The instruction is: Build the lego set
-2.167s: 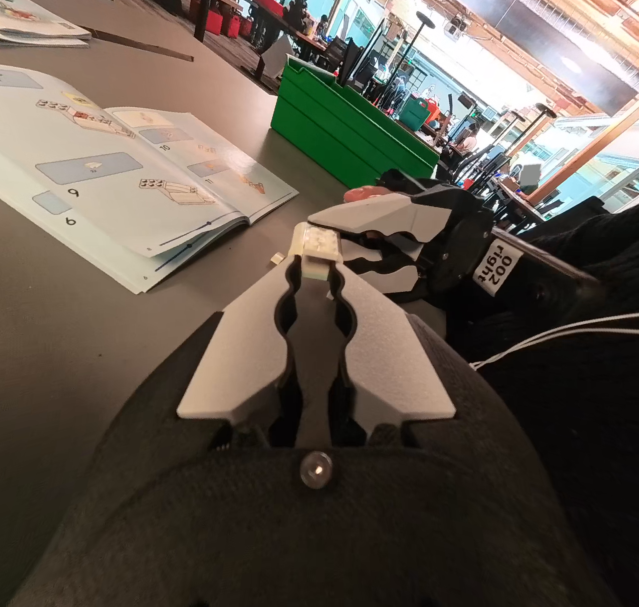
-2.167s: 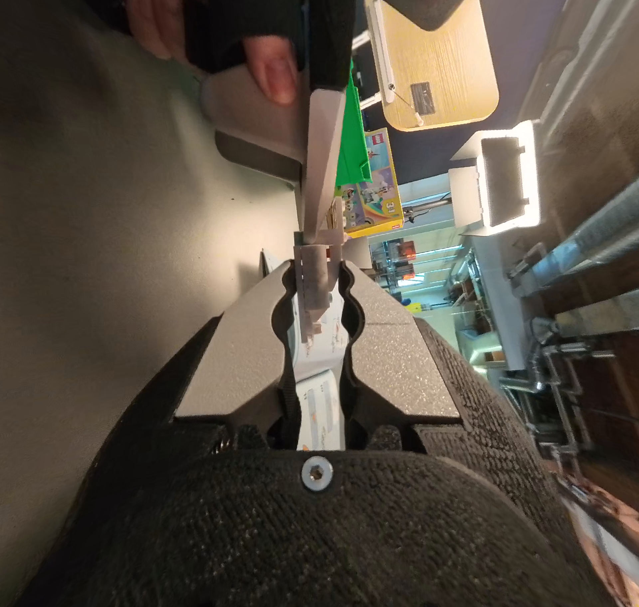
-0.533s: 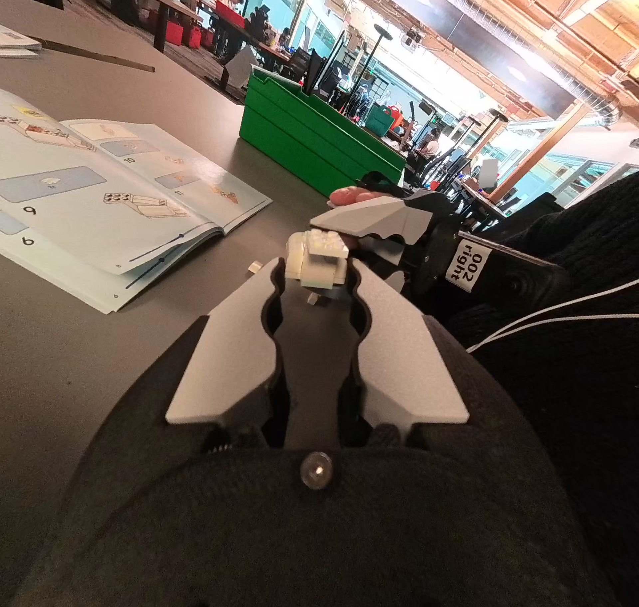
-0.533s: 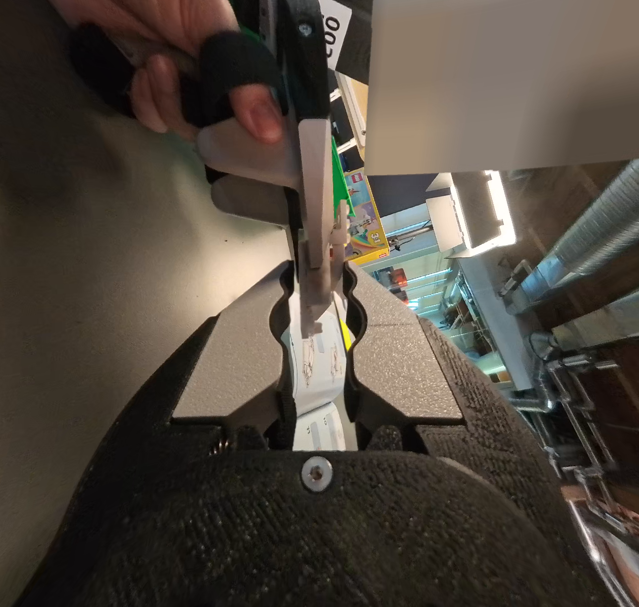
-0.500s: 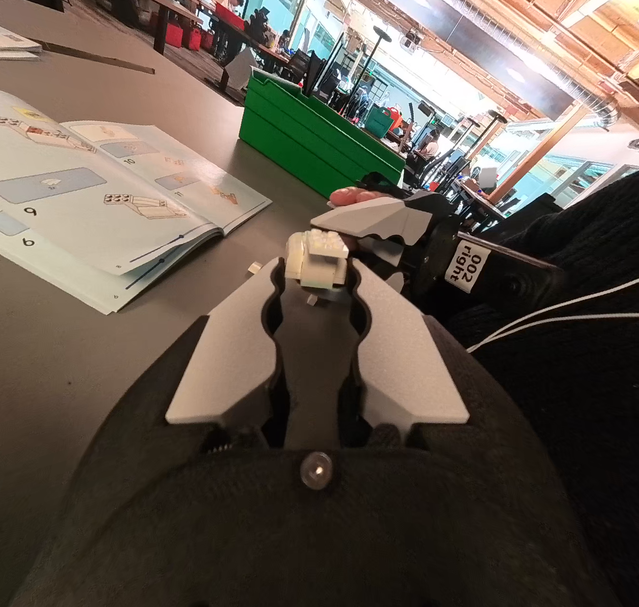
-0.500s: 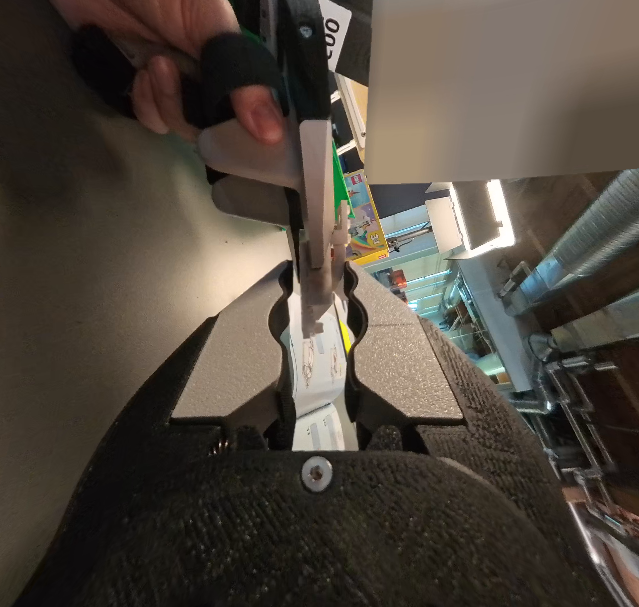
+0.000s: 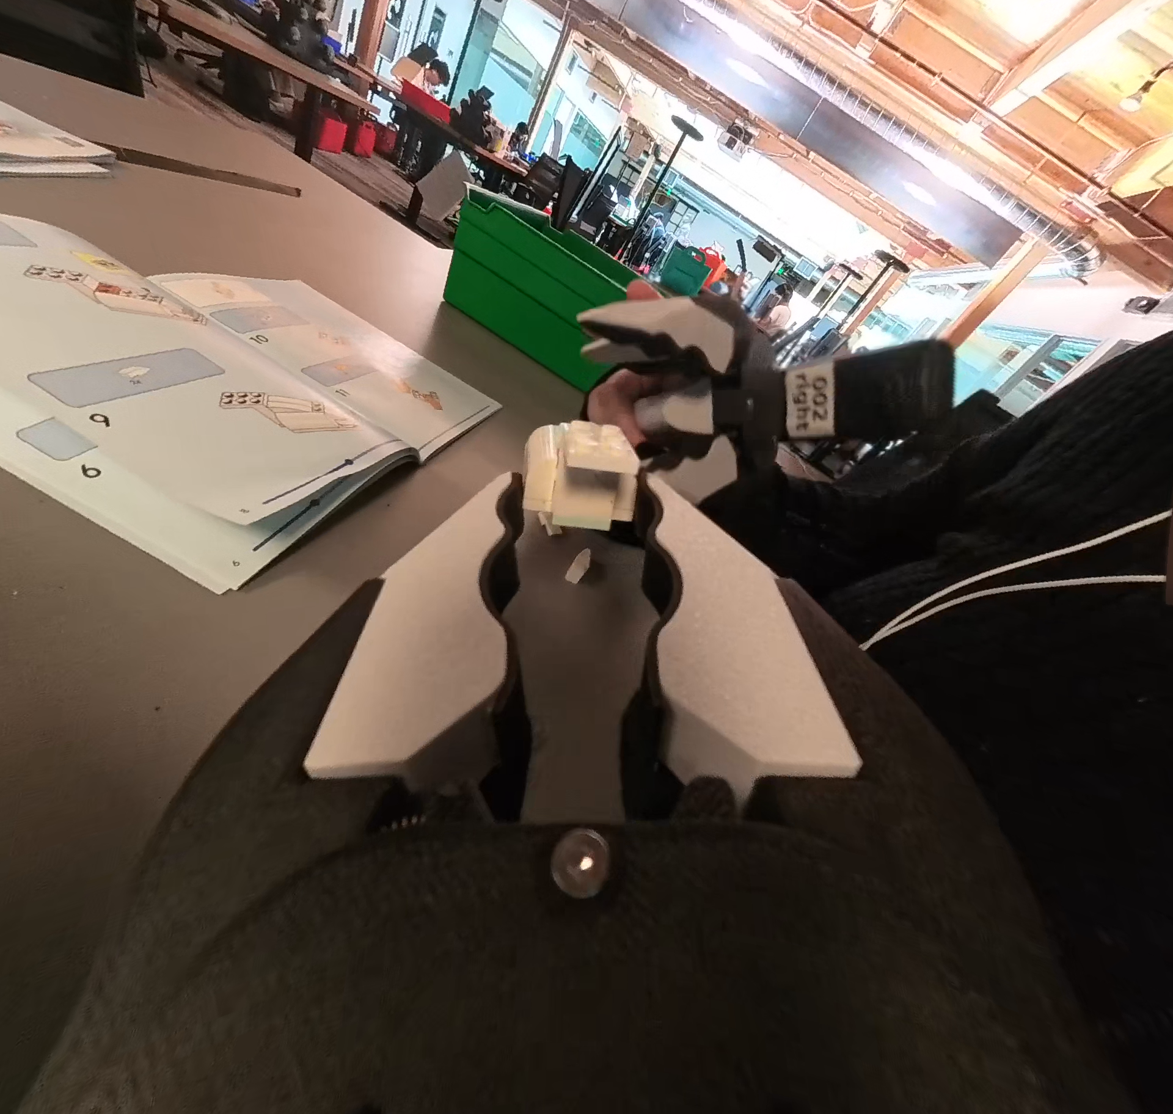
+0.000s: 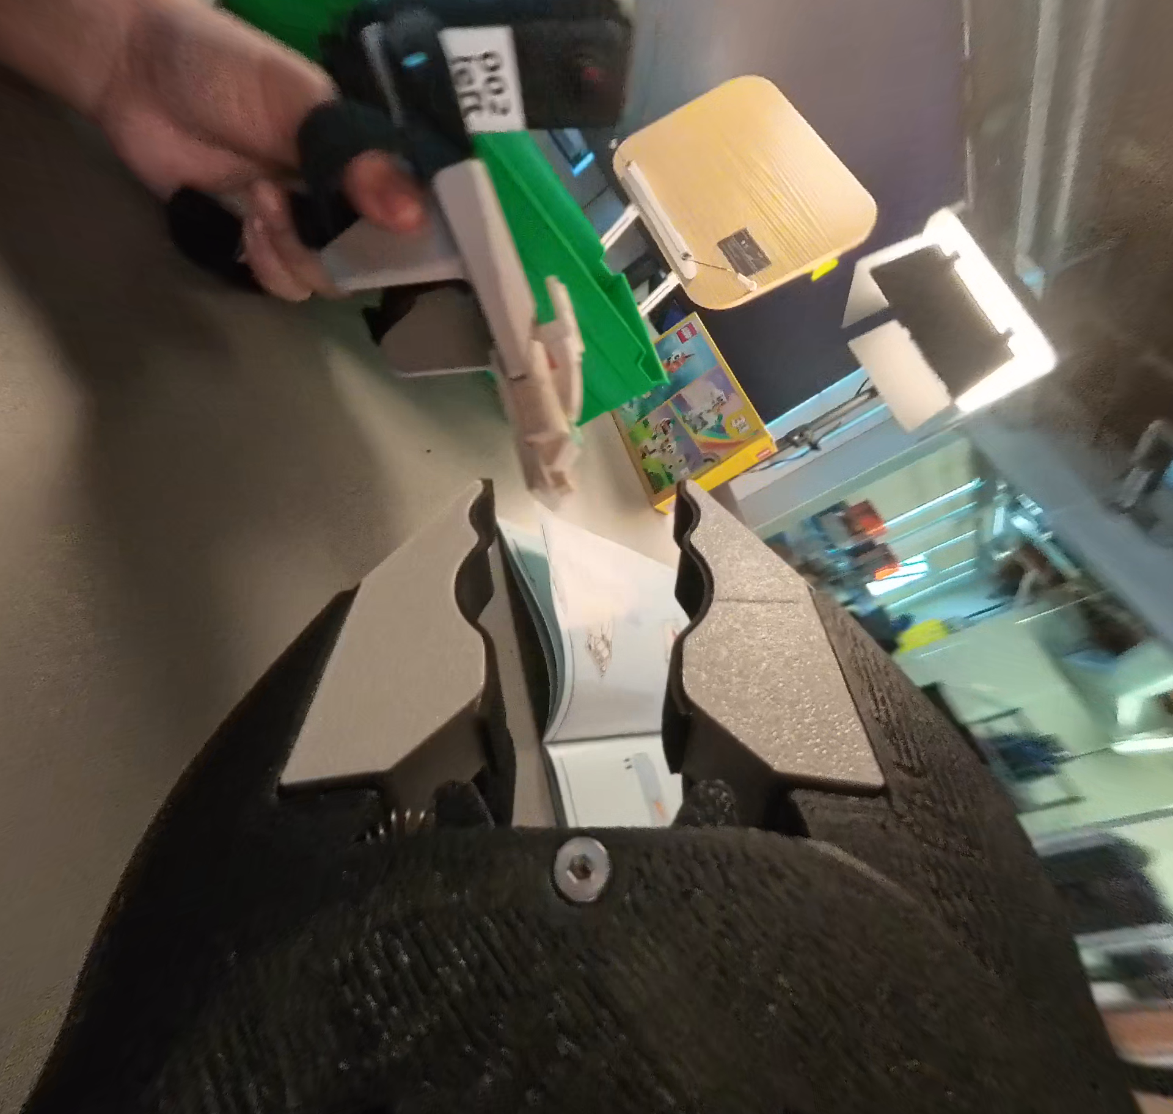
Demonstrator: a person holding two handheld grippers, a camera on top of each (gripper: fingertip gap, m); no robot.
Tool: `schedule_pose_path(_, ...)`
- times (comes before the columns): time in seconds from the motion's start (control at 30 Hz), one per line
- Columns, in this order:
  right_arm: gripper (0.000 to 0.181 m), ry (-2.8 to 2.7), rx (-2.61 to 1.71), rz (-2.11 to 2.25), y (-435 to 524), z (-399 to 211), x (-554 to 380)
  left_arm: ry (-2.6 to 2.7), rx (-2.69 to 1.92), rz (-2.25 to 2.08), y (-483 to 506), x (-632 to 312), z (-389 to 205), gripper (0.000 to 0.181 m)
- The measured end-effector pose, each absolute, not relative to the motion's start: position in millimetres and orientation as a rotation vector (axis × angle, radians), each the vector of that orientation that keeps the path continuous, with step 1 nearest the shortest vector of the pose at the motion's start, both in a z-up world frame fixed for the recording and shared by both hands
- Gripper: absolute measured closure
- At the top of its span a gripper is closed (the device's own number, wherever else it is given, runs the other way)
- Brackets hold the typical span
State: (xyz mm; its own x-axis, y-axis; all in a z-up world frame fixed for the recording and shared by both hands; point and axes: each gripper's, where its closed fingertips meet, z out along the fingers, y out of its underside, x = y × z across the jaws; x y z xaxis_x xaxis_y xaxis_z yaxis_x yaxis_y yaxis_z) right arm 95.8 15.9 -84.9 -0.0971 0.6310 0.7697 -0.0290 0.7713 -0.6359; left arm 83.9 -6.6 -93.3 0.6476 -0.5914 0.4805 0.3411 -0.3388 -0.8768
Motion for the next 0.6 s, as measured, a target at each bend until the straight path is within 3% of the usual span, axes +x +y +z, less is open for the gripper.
schedule_pose_path(0.07,0.125,-1.559,-0.597,0.785,23.3,-77.2,102.4,0.222,-1.657,-0.973,-7.8,85.6,-92.4,0.147)
schedule_pose_path(0.17,0.152,-1.568,-0.742,1.264,11.7,-62.5,110.1,0.260,-1.655,-0.996,-10.3,90.2,-92.2,0.147)
schedule_pose_path(0.27,0.158,-1.620,-0.861,1.725,-7.0,-41.4,109.0,0.311,-1.645,-1.005,-12.6,95.7,-91.0,0.147)
schedule_pose_path(0.6,0.160,-1.756,-1.083,1.646,9.5,-57.5,86.1,0.353,-1.600,-0.978,-20.3,96.9,-85.6,0.147)
